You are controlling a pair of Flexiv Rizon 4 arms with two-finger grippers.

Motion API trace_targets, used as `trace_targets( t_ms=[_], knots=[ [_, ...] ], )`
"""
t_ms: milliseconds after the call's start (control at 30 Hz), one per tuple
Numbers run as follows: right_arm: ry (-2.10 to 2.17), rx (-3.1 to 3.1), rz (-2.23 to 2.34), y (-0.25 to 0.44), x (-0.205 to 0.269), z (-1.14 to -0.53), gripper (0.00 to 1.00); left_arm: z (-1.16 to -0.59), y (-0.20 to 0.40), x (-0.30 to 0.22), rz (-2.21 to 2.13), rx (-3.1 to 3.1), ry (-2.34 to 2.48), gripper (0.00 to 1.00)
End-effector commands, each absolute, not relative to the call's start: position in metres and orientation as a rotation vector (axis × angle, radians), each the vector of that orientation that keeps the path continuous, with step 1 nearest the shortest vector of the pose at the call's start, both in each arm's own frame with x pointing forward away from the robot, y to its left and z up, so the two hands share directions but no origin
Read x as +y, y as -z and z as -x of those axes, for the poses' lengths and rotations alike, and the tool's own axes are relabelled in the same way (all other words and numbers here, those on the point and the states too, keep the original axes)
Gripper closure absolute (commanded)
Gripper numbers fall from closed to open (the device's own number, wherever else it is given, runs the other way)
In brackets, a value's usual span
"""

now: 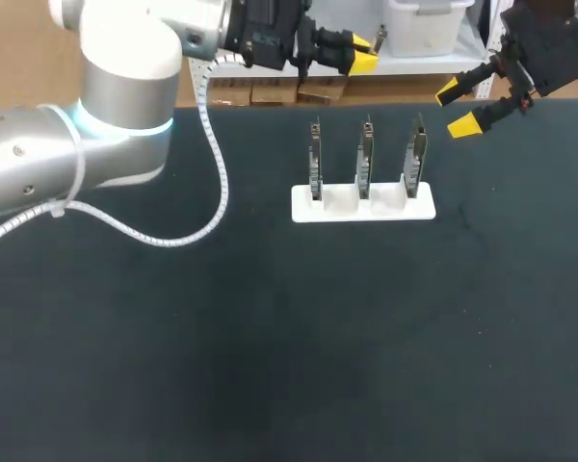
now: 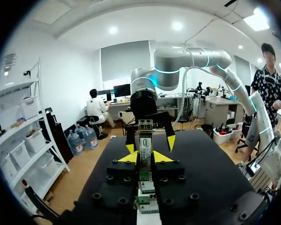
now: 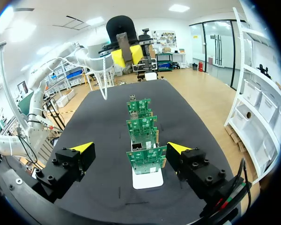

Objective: Pick up the optical module with the left hand, and insert it into the network port with the right hand.

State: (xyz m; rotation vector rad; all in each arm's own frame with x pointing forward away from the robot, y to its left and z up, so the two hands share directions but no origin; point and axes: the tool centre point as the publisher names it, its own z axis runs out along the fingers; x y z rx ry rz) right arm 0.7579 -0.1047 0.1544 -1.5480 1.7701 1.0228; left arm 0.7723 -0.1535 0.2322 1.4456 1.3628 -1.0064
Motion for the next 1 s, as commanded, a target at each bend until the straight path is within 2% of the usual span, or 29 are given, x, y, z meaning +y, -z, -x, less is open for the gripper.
trace_targets(
  t_ms=[33,500,1000],
  knots=[
    [-1.021,1.77,1.547,-0.154,-0.104,-0.758,0.0,-0.772,-0.219,-0.164,-1.42,1.349,1.049,1.0],
    [-1.021,1.77,1.547,-0.154,-0.104,-0.758,0.0,-0.764,-0.204,-0.175,-1.29,1.371,1.24,1.0],
    [-1.021,1.77,1.547,-0.154,-0.104,-0.758,0.0,-0.762,-0.203,-0.196,-1.412,1.386,1.152,1.0]
  ],
)
